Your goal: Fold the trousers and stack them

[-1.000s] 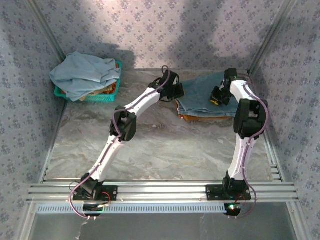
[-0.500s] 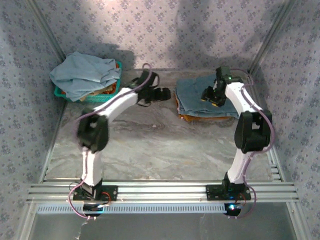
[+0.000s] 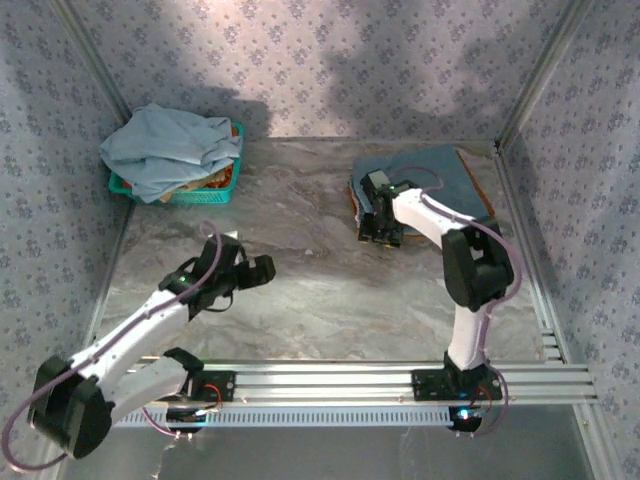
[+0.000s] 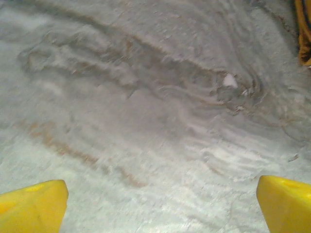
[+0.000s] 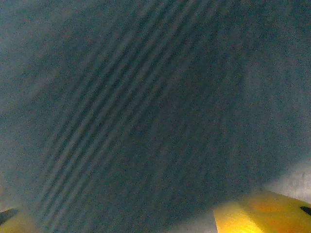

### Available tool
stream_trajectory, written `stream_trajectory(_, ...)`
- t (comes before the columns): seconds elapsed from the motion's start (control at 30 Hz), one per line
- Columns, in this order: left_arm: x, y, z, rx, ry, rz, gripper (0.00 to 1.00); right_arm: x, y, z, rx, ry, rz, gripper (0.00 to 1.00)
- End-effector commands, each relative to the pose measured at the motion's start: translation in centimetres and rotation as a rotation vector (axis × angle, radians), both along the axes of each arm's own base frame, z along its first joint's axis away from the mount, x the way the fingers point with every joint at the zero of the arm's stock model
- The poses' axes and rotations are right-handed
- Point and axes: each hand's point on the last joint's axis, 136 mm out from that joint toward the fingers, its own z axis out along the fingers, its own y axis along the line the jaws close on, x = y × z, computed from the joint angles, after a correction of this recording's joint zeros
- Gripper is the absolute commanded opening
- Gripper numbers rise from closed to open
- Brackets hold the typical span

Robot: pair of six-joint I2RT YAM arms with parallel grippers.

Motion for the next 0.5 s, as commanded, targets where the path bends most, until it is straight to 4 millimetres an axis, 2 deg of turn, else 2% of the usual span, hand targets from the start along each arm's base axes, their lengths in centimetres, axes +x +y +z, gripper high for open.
stream_trajectory(0.0,-0.1,1.2,1.8,-0.022,-0.059,0.051,1.0,1.7,-2.8,-1.6,-0.111,0.01,-0.135,0.59)
stream_trajectory(0.1,-0.4,1.5,2.2,-0.021,-0.064,0.049,1.0,2.7,-3.7,-2.8,-0.123,0.012,-0.185,0.59)
stream_trajectory(0.2,-0.5,1.6,2.2,-0.026,-0.063,0.046,1.0,3.8,-5.6,-3.3,-0.149,0.016,-0.25,0.59)
stream_trajectory(0.37,-0.3,1.6,2.1,-0.022,-0.056,0.039,1.0,6.6,-9.2,-3.1,-0.12,0.006,-0.356,0.59)
stream_trajectory(0.47,0.1,1.6,2.0,-0.026,-0.049,0.039,1.0,8.5,-11.2,-3.0,-0.09,0.014,-0.354,0.58)
